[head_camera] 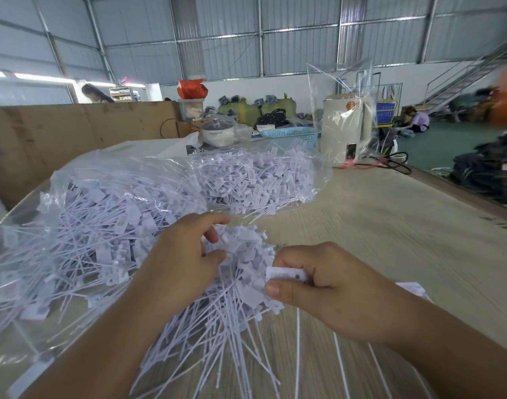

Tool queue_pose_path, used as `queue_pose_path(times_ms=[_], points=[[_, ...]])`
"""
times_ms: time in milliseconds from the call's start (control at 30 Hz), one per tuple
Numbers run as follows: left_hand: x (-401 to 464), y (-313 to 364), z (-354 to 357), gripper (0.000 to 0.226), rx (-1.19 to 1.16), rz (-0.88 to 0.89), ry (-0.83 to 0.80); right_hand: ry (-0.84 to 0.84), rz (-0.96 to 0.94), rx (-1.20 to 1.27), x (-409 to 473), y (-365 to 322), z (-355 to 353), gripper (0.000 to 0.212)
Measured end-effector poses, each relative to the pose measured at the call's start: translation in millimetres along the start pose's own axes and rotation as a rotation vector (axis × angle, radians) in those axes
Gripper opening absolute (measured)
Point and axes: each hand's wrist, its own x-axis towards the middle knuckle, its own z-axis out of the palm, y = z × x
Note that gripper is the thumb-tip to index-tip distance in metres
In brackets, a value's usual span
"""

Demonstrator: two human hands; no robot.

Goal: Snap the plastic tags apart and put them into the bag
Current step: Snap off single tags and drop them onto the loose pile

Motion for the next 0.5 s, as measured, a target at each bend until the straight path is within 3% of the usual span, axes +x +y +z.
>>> queue_pose_path(times_ms=[133,200,300,500], points=[[-5.5,14.1,-1.4,0.027,-0.043,0.062,0.060,0.012,-0.024,-0.015,0.1,2.2,1.1,0.031],[-11.7,25.5,0.4,0.012,-0.160,0.092,-0.017,0.025,-0.039,-0.013,0.0,2.6,2.2,0.025],[-23.6,40.3,8.3,0.047,-0.263,0.118,-0.210,0.038,-0.079,0.024,-0.1,0.9,3.2,0.013],[-22.3,40.8,6.8,0.044,-0.320,0.042,-0.336,0.103,-0.088,-0.053,0.9,1.0,5.4,0.023]])
